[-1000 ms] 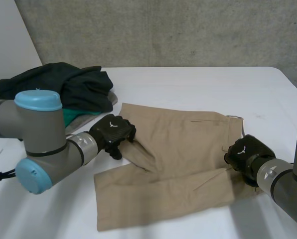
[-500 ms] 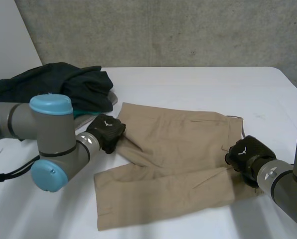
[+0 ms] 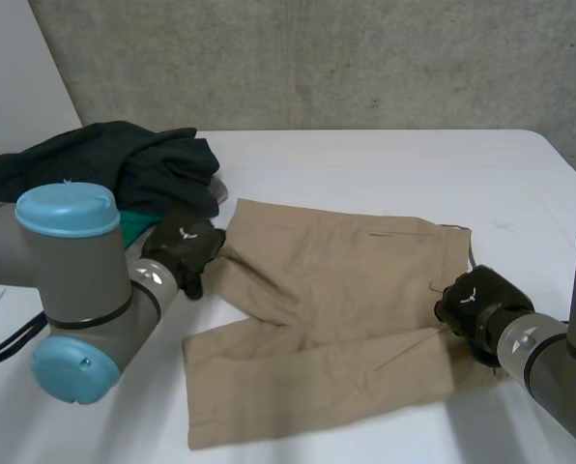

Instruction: Fold the laundry.

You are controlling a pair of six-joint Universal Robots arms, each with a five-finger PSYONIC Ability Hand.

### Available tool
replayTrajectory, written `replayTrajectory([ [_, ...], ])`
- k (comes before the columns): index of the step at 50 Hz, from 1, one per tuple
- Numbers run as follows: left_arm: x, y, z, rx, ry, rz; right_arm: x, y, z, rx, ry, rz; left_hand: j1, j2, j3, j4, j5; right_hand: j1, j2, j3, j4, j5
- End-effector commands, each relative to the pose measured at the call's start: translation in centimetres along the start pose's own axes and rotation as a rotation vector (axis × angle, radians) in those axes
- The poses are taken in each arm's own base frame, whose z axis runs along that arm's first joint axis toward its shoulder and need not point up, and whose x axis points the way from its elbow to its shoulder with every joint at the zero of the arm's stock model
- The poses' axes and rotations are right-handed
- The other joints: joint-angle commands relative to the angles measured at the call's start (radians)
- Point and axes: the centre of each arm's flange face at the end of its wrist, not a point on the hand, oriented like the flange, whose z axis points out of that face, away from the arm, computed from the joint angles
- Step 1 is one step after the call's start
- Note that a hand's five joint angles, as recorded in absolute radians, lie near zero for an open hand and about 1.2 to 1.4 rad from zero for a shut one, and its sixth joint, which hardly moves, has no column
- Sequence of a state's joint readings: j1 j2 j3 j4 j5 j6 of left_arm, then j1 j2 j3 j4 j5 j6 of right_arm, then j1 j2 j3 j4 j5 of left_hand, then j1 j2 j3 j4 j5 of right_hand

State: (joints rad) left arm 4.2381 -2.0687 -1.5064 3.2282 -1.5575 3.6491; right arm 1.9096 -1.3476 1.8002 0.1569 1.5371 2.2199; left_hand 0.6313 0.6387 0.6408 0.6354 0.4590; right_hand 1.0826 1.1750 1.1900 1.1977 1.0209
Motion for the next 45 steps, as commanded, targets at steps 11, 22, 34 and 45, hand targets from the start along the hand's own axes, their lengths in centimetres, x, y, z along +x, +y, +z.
replayTrajectory([
  [11,1.9,2.0,4.1,0.033,0.139,-0.003,0.1,0.2,0.1,-0.007,0.002,0.007,0.087,0.08,0.078,0.083,0.085,0.314,0.221,0.206,0.199,0.201],
  [22,1.5,2.4,4.7,0.026,0.12,-0.005,0.1,0.2,0.1,-0.007,0.0,0.013,0.765,0.758,0.755,0.761,0.763,0.314,0.221,0.206,0.199,0.201],
  [34,-0.1,2.3,1.8,-0.054,-0.009,-0.003,0.1,0.2,0.1,-0.007,0.003,0.013,0.765,0.758,0.755,0.761,0.763,0.314,0.221,0.206,0.199,0.201],
  [45,-0.1,2.5,0.5,-0.078,-0.037,-0.007,0.0,0.1,-0.1,-0.002,0.003,0.011,0.765,0.758,0.755,0.761,0.763,0.314,0.221,0.206,0.199,0.201],
])
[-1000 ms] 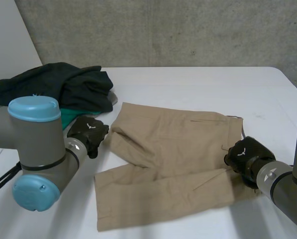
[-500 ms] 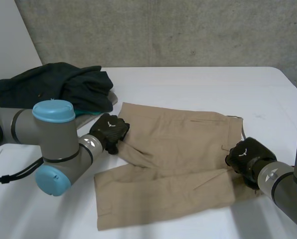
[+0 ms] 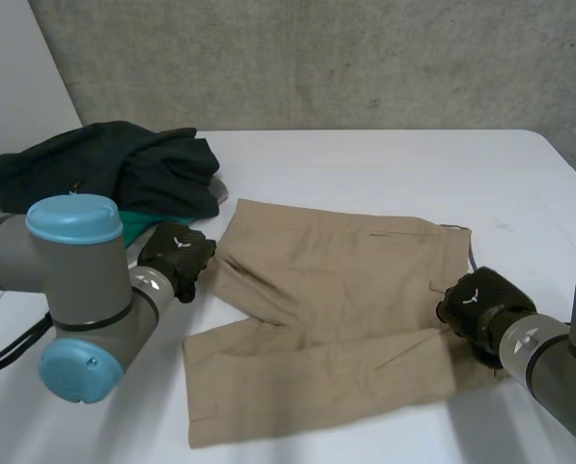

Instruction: Fold the laundry.

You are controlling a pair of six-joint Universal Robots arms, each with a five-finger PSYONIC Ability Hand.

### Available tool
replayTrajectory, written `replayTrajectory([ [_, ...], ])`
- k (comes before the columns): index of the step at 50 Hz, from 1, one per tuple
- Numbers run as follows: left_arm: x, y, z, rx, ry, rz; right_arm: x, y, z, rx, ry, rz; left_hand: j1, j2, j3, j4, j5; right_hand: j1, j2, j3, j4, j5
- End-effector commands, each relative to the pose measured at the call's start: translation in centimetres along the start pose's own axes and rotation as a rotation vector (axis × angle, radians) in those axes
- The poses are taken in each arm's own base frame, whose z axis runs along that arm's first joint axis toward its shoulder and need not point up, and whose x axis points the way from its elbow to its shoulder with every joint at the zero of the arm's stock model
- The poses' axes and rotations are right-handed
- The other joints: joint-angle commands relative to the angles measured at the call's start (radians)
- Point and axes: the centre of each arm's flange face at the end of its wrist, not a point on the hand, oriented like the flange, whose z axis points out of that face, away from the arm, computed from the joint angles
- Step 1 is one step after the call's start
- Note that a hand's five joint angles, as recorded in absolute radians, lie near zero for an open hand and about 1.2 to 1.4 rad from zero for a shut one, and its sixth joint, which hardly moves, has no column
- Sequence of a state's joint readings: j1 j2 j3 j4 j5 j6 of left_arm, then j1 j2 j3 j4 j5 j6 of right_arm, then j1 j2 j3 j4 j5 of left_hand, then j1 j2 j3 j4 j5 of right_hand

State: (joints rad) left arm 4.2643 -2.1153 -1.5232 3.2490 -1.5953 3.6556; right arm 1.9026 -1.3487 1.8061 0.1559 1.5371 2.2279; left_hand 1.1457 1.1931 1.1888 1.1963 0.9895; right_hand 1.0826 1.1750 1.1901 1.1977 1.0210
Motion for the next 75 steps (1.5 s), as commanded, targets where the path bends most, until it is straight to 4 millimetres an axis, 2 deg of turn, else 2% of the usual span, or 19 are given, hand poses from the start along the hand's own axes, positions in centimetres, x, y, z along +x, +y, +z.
replayTrajectory([
  [1,0.1,0.3,-0.5,-0.009,0.0,-0.005,0.0,-0.1,-0.2,0.006,0.004,0.001,0.109,0.061,0.065,0.058,0.09,0.314,0.221,0.206,0.199,0.201],
  [2,0.0,0.0,-0.9,0.002,0.014,-0.009,0.2,-0.2,-0.2,0.011,0.012,0.007,-0.343,-0.391,-0.386,-0.394,-0.362,0.314,0.221,0.206,0.199,0.201],
  [5,-0.1,-1.8,-2.8,0.074,0.047,-0.023,0.6,-0.5,-0.3,0.023,0.029,0.038,-0.638,-0.685,-0.681,-0.688,-0.656,0.314,0.221,0.206,0.199,0.201],
  [7,0.0,-2.2,-3.9,0.091,0.067,-0.039,0.8,-0.5,-0.4,0.025,0.033,0.056,-0.674,-0.721,-0.717,-0.724,-0.692,0.314,0.221,0.206,0.199,0.201],
  [13,1.0,-4.5,-10.5,0.117,0.147,-0.186,0.9,-0.7,-0.5,0.033,0.034,0.077,-0.759,-0.806,-0.802,-0.809,-0.777,0.314,0.221,0.206,0.199,0.201],
  [16,1.9,-4.2,-13.2,0.044,0.211,-0.275,0.9,-0.7,-0.5,0.034,0.036,0.077,-0.82,-0.868,-0.864,-0.871,-0.839,0.314,0.221,0.206,0.199,0.201],
  [21,3.4,-1.7,-14.5,-0.124,0.273,-0.333,0.9,-0.7,-0.6,0.033,0.034,0.077,-0.838,-0.886,-0.881,-0.889,-0.857,0.314,0.221,0.206,0.199,0.201],
  [26,4.7,0.3,-12.1,-0.155,0.271,-0.327,1.1,-1.0,-1.1,0.047,0.05,0.075,-0.838,-0.886,-0.881,-0.889,-0.857,0.314,0.221,0.206,0.199,0.201],
  [32,4.7,0.9,-10.0,-0.129,0.197,-0.323,1.7,-1.5,-2.2,0.075,0.083,0.077,-0.742,-0.789,-0.785,-0.792,-0.76,0.314,0.221,0.206,0.199,0.201],
  [37,5.0,1.0,-10.0,-0.132,0.195,-0.314,2.1,-1.7,-3.5,0.085,0.101,0.075,0.248,0.201,0.205,0.197,0.23,0.314,0.221,0.206,0.199,0.201],
  [39,5.2,0.8,-10.5,-0.133,0.203,-0.305,1.9,-1.6,-3.9,0.076,0.091,0.07,0.251,0.203,0.207,0.2,0.232,0.314,0.221,0.206,0.199,0.201],
  [43,5.8,-0.3,-14.0,-0.151,0.267,-0.256,1.0,-0.9,-5.7,0.022,0.021,0.056,0.251,0.203,0.207,0.2,0.232,0.314,0.221,0.206,0.199,0.201],
  [46,6.4,-1.2,-18.2,-0.163,0.35,-0.167,-0.2,-0.1,-7.5,-0.037,-0.062,-0.011,0.251,0.203,0.207,0.2,0.232,0.314,0.221,0.206,0.199,0.201],
  [48,6.9,-0.8,-20.8,-0.207,0.42,-0.063,-1.1,1.0,-8.5,-0.101,-0.136,-0.096,0.251,0.203,0.207,0.2,0.232,0.314,0.221,0.206,0.199,0.201],
  [52,7.3,0.2,-23.2,-0.293,0.508,0.126,-0.7,2.1,-8.6,-0.164,-0.17,-0.138,0.251,0.203,0.207,0.2,0.232,0.314,0.221,0.206,0.199,0.201],
  [54,7.3,0.0,-22.9,-0.275,0.503,0.15,-0.3,2.1,-8.4,-0.162,-0.156,-0.129,0.251,0.203,0.207,0.2,0.232,0.314,0.221,0.206,0.199,0.201],
  [60,5.9,-3.8,-16.9,-0.062,0.312,0.09,0.8,0.8,-6.6,-0.042,-0.08,-0.104,0.251,0.203,0.207,0.2,0.232,0.314,0.221,0.206,0.199,0.201],
  [69,5.0,-8.2,-6.4,0.157,0.125,0.046,3.6,-1.3,0.2,0.059,0.074,0.047,0.251,0.203,0.207,0.2,0.232,0.314,0.221,0.206,0.199,0.201],
  [75,4.5,-8.8,0.4,0.262,0.006,0.084,4.6,-3.3,4.5,0.132,0.232,0.035,0.251,0.203,0.207,0.2,0.232,0.314,0.221,0.206,0.199,0.201],
])
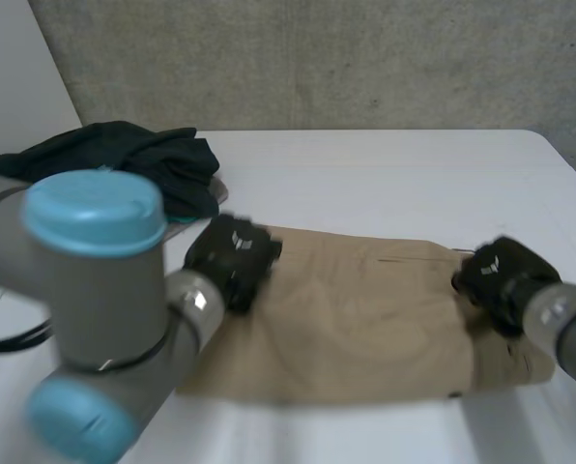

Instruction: Fold the laundry.

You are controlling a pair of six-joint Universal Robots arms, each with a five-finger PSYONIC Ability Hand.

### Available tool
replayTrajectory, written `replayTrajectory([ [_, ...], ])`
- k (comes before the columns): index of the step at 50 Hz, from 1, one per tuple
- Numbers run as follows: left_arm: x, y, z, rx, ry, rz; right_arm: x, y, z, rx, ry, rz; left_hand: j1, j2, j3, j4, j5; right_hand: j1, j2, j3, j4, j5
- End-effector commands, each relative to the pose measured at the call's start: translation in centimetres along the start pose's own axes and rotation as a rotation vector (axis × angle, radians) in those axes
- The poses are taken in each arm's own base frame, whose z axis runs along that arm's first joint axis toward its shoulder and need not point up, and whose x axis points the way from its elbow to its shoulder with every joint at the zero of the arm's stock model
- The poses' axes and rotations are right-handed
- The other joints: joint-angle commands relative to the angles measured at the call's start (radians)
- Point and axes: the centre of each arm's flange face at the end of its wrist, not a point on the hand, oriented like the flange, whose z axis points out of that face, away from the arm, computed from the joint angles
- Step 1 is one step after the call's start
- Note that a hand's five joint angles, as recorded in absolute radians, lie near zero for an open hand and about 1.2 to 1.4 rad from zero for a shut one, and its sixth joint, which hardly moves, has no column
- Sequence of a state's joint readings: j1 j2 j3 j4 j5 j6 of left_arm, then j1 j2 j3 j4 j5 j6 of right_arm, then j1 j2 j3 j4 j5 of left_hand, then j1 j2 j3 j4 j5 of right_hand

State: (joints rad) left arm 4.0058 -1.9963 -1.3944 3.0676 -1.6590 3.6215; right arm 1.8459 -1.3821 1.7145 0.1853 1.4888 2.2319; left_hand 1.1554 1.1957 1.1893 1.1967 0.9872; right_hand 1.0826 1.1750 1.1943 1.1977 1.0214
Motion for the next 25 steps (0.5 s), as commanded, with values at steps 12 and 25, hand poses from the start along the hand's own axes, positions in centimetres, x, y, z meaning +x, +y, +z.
replayTrajectory([
  [12,-2.1,-0.4,10.1,0.272,-0.261,0.091,1.9,-3.5,10.0,0.204,0.427,0.086,-0.981,-1.021,-1.015,-1.022,-0.987,-0.908,-1.0,-1.02,-1.023,-1.021],
  [25,-1.2,0.8,3.9,0.195,-0.21,0.031,0.1,0.8,3.2,0.021,0.071,0.309,-0.981,-1.021,-1.015,-1.022,-0.987,-0.675,-0.767,-0.786,-0.79,-0.788],
])
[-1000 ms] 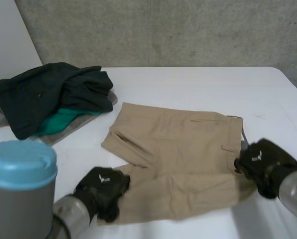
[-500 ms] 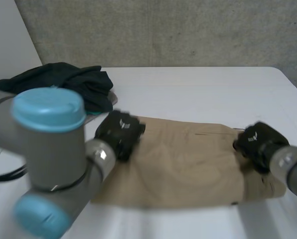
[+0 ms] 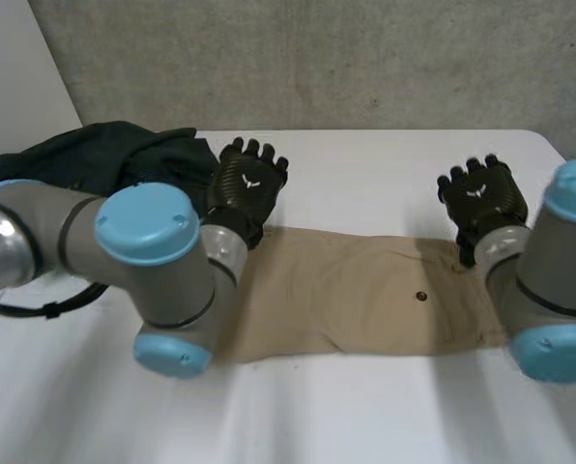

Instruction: Fold the laundry.

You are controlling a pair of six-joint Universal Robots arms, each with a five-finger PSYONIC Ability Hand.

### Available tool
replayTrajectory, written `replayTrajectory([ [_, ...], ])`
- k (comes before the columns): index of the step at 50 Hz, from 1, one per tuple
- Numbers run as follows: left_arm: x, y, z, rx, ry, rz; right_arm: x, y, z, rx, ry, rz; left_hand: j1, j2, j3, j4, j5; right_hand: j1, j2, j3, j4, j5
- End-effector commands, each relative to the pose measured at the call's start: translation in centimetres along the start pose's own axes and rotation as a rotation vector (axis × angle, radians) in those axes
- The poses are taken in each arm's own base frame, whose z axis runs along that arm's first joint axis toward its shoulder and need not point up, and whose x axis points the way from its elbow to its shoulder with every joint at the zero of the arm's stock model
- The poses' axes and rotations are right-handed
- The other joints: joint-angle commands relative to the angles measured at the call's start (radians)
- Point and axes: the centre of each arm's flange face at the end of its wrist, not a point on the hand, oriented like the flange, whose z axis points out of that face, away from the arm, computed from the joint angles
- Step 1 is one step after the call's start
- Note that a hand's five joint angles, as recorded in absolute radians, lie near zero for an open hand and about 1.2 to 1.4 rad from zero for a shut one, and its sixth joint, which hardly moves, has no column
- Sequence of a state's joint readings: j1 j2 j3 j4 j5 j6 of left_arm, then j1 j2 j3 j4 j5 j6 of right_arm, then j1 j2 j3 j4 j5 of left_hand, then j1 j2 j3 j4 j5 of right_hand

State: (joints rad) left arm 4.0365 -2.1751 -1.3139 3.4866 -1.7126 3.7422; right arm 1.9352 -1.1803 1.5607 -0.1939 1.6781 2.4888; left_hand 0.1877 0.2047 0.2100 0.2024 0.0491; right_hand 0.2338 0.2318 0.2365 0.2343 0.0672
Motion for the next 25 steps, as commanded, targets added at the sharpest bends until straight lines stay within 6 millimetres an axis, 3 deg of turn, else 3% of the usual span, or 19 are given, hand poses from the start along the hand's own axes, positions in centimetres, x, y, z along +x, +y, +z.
replayTrajectory([
  [1,-0.6,0.0,-3.3,-0.041,0.024,-0.054,0.2,3.6,-4.1,-0.208,-0.23,0.087,-0.013,-0.03,-0.035,-0.028,-0.049,0.177,0.179,0.174,0.177,0.169],
  [6,-0.2,0.3,-4.2,-0.057,0.044,-0.118,-0.1,6.3,-4.5,-0.247,-0.261,0.128,-0.013,-0.03,-0.035,-0.028,-0.049,0.23,0.232,0.227,0.229,0.222],
  [12,-0.2,0.5,-4.2,-0.064,0.046,-0.129,-0.1,7.2,-3.6,-0.202,-0.203,0.125,-0.013,-0.03,-0.035,-0.028,-0.049,0.332,0.334,0.33,0.332,0.324],
  [16,-0.1,0.5,-4.3,-0.064,0.049,-0.129,-0.1,7.9,-3.1,-0.212,-0.188,0.123,-0.013,-0.03,-0.035,-0.028,-0.049,0.818,0.82,0.816,0.818,0.81],
  [17,-0.1,0.5,-4.3,-0.064,0.048,-0.129,0.2,8.0,-2.8,-0.214,-0.174,0.116,-0.013,-0.03,-0.035,-0.028,-0.049,1.159,1.161,1.156,1.159,1.151],
  [20,-0.1,0.4,-4.3,-0.061,0.048,-0.129,1.1,8.6,-2.5,-0.242,-0.129,0.111,-0.013,-0.03,-0.035,-0.028,-0.049,1.162,1.164,1.16,1.162,1.155],
  [25,-0.8,-0.4,-4.5,-0.041,0.031,-0.133,5.1,7.8,-3.2,-0.239,0.018,-0.043,-0.013,-0.03,-0.035,-0.028,-0.049,1.162,1.164,1.16,1.162,1.155],
])
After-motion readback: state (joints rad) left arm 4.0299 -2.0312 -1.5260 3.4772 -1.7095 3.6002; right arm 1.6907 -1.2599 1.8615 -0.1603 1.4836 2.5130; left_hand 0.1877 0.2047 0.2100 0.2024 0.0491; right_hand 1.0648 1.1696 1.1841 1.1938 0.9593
